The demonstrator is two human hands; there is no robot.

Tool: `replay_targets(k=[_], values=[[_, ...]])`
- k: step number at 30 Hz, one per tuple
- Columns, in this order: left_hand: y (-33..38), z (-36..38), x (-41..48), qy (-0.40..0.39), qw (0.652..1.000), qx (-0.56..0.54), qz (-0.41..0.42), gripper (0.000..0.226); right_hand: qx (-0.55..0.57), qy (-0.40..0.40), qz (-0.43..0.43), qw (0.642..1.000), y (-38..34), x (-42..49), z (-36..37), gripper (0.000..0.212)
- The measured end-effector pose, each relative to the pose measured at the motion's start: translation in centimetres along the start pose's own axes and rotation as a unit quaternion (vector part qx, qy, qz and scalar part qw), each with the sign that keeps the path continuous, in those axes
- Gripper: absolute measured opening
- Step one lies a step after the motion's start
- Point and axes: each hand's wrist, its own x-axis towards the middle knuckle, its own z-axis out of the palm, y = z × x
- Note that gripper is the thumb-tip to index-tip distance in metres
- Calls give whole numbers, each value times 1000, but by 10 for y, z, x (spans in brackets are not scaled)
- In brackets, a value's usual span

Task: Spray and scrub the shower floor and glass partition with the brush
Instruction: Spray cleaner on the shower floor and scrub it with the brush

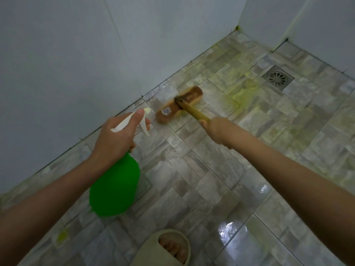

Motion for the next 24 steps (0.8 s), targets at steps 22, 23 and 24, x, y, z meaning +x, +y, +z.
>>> replay_targets(k=[22,23,24], values=[[30,55,20,-66,996,-52,8,35,265,15,234,935,79,-85,52,56],[32,59,22,-69,996,-52,9,36,283,18,232,930,76,-78,49,54],[36,63,24,-72,996,-54,14,38,298,25,225,927,78,-59,42,52]])
